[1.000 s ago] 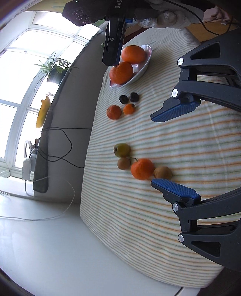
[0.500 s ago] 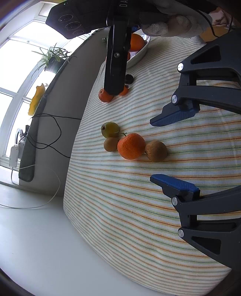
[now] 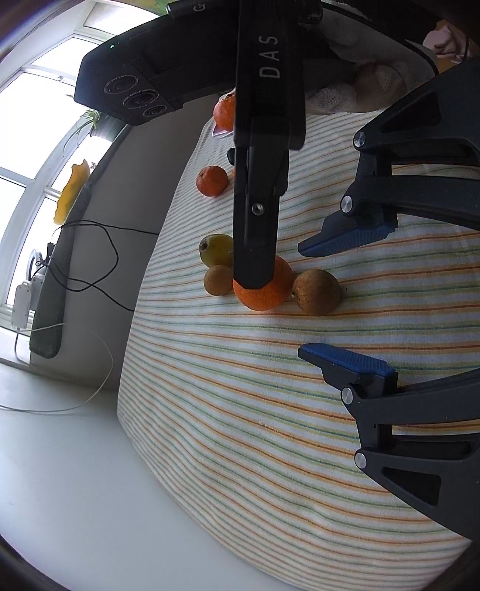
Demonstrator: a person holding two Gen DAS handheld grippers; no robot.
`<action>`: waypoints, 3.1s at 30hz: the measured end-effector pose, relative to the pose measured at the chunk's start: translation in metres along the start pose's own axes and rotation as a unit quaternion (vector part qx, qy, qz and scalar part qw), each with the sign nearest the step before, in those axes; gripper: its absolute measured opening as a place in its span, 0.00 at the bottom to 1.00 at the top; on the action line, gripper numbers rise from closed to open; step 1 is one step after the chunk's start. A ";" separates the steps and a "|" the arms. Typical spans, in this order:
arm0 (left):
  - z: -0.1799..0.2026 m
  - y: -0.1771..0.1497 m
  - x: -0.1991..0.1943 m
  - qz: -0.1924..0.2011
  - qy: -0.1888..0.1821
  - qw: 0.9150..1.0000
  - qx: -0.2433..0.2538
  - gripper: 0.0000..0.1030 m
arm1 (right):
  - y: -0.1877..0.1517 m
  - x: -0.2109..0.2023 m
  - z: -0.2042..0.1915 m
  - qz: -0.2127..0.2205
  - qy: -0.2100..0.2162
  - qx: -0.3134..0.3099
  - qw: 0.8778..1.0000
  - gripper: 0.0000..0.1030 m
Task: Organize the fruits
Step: 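Move the left gripper to a small brown fruit while the right gripper moves to a tangerine, then close the left gripper on the brown fruit while the right gripper closes on the tangerine, then carry both fruits over the plate and open both grippers to release them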
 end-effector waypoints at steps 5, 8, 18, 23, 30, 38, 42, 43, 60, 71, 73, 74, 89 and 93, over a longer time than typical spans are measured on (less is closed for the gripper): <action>0.001 -0.001 0.002 -0.001 0.001 1.000 0.006 0.44 | -0.001 0.009 0.004 -0.010 0.000 0.007 1.000 0.58; 0.001 -0.003 0.003 -0.002 0.004 1.000 0.011 0.41 | 0.000 0.011 0.005 -0.010 0.000 0.007 1.000 0.56; 0.006 -0.007 0.007 0.000 0.011 0.999 0.034 0.26 | -0.001 0.018 0.000 -0.020 0.001 -0.003 1.000 0.39; 0.009 -0.007 0.008 0.003 0.012 0.999 0.042 0.23 | -0.001 0.018 -0.001 -0.016 -0.002 -0.003 1.000 0.39; 0.008 -0.006 0.006 0.005 0.007 0.999 0.033 0.23 | 0.002 0.006 0.002 0.000 -0.003 0.002 1.000 0.38; 0.012 -0.004 0.001 0.010 -0.003 1.000 0.023 0.23 | 0.001 -0.021 0.011 0.024 -0.012 0.010 1.000 0.38; 0.020 -0.002 -0.002 0.013 -0.011 1.000 0.026 0.23 | -0.002 -0.038 0.014 0.035 -0.028 0.002 0.999 0.38; 0.023 -0.001 -0.002 0.014 -0.012 0.999 0.027 0.23 | -0.003 -0.043 0.015 0.038 -0.031 0.001 0.999 0.38; 0.082 0.015 -0.001 0.023 -0.062 0.996 0.055 0.23 | -0.022 -0.134 0.044 0.097 -0.079 0.010 0.992 0.38; 0.141 0.022 0.009 0.021 -0.106 0.990 0.089 0.23 | -0.034 -0.193 0.089 0.125 -0.124 0.037 0.984 0.38; 0.153 0.022 0.012 0.019 -0.114 0.989 0.095 0.23 | -0.036 -0.203 0.101 0.129 -0.133 0.044 0.982 0.38; 0.158 0.022 0.013 0.018 -0.117 0.988 0.098 0.23 | -0.038 -0.208 0.106 0.131 -0.139 0.047 0.981 0.38; 0.219 0.014 0.034 -0.002 -0.151 0.979 0.134 0.23 | -0.053 -0.250 0.167 0.144 -0.190 0.081 0.968 0.38; 0.231 0.009 0.040 -0.010 -0.156 0.977 0.144 0.23 | -0.054 -0.254 0.185 0.143 -0.203 0.090 0.964 0.38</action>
Point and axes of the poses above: each gripper's, at about its wrist camera, not at the fingertips, and x roughly the way its jaws point, z to its right, y to its top, the point moved 9 cm from there along x, roughly the way its jaws point, and after that the axes turned 3 degrees about -x, right-handed, at the moved point
